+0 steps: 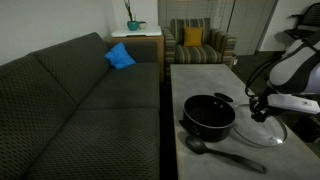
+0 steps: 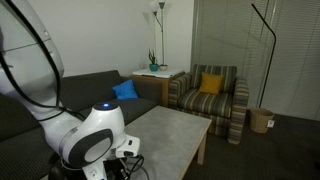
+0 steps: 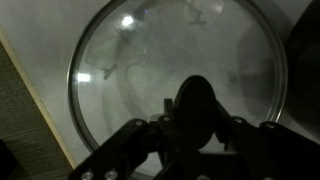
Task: Uncover the pot
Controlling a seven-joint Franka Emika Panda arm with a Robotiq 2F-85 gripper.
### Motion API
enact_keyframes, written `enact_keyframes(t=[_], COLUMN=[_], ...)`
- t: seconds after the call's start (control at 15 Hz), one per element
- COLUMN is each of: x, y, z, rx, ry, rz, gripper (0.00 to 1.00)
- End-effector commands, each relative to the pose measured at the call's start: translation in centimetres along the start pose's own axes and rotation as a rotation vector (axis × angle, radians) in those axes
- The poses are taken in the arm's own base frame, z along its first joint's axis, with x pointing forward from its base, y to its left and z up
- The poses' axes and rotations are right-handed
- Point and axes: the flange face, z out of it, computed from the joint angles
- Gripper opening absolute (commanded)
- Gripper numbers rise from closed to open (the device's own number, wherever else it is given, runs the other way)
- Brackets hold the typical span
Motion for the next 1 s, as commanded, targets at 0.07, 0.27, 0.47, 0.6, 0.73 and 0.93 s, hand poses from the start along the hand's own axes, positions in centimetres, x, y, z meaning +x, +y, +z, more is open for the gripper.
enact_keyframes(t=[0.07, 0.27, 0.47, 0.6, 0.73, 0.93], x=[0.1, -0.3, -0.3, -0.3, -0.2, -0.2], y=[0.5, 0.6, 0.6, 0.5, 0.3, -0.2], z=[2.2, 3.4, 3.4, 3.1, 1.1, -3.1], rx=[0.024, 0.046, 0.049, 0.065, 0.067, 0.071], ry=[-0.039, -0.067, -0.093, -0.108, -0.102, -0.091], rz=[0.022, 0.024, 0.029, 0.019, -0.005, -0.046], gripper=[0.14, 0.14, 0.14, 0.25, 0.65, 0.85])
